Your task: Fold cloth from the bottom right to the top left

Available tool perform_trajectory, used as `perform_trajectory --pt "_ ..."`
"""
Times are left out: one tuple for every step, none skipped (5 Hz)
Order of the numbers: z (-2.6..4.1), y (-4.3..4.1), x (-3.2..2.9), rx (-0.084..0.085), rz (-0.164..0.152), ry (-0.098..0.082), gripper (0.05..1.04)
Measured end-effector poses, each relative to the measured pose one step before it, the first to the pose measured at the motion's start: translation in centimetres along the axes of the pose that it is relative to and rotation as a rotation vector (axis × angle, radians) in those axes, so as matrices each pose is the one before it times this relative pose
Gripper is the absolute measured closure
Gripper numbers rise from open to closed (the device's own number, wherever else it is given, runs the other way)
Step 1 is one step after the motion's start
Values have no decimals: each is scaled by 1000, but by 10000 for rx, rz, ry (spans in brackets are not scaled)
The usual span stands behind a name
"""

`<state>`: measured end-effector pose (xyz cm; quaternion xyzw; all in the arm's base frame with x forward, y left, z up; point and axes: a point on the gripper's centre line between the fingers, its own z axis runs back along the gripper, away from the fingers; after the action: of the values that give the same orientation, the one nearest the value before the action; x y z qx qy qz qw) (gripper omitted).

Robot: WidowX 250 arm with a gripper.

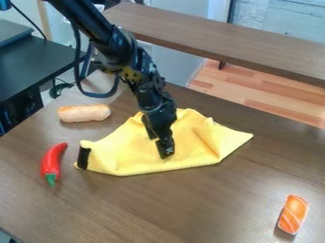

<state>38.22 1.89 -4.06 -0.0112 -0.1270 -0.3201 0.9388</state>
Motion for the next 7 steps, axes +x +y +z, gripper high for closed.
perform_trajectory --pt "279 -2299 -1137 -266 -351 69 83" --pt "217 -2303 -1128 -278 -311 24 83" --pt "212 -2161 -879 -239 -349 40 83" --pt "117 -2214 -909 -281 -294 80 83" --pt "92 -1069 -465 -48 -172 21 83" --pt "-120 556 193 89 58 75 82" --pt "-37 2429 1520 303 464 -141 83"
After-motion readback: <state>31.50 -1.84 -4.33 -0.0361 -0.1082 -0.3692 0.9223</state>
